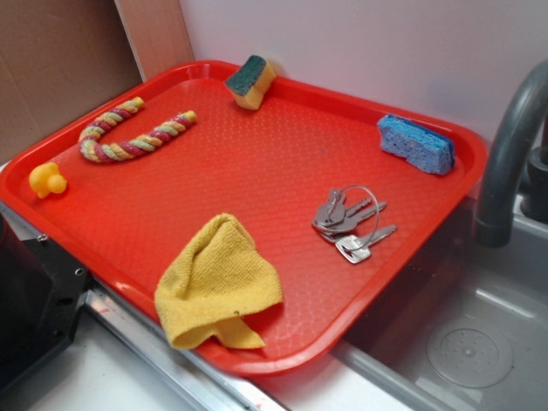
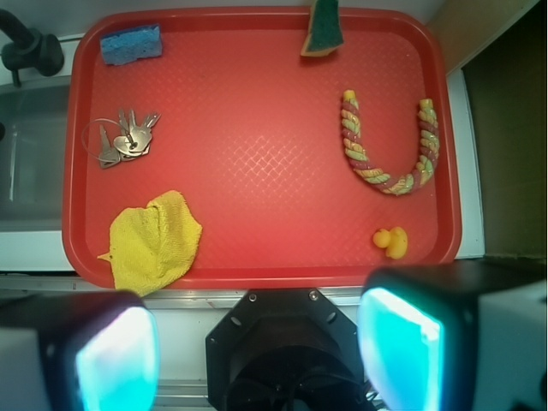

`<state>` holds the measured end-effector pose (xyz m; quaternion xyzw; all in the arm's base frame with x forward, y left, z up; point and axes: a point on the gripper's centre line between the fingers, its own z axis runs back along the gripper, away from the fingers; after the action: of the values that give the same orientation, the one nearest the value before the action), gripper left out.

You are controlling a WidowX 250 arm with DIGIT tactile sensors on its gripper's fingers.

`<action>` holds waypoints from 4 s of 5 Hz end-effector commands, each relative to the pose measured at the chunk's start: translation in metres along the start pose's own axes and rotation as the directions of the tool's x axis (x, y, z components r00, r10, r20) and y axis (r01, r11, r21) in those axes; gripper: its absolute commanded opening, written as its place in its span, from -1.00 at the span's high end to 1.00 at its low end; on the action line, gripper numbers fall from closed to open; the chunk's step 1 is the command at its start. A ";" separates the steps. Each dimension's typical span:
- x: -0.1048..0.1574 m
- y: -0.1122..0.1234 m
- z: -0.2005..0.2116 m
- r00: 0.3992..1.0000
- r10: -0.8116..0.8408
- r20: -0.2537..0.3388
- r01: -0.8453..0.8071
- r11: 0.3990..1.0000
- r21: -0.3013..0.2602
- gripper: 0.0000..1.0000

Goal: Grab the silver keys.

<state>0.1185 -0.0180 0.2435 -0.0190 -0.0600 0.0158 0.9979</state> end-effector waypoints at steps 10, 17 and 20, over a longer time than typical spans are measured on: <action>0.088 -0.086 -0.133 0.745 -0.646 0.166 0.663 0.744 -0.082 -1.00; 0.103 -0.137 -0.203 0.473 -0.877 0.085 0.878 0.461 -0.133 -1.00; 0.103 -0.151 -0.212 0.456 -0.887 0.075 0.885 0.443 -0.143 1.00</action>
<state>0.2526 -0.1627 0.0317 -0.0675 -0.0263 -0.5082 0.8582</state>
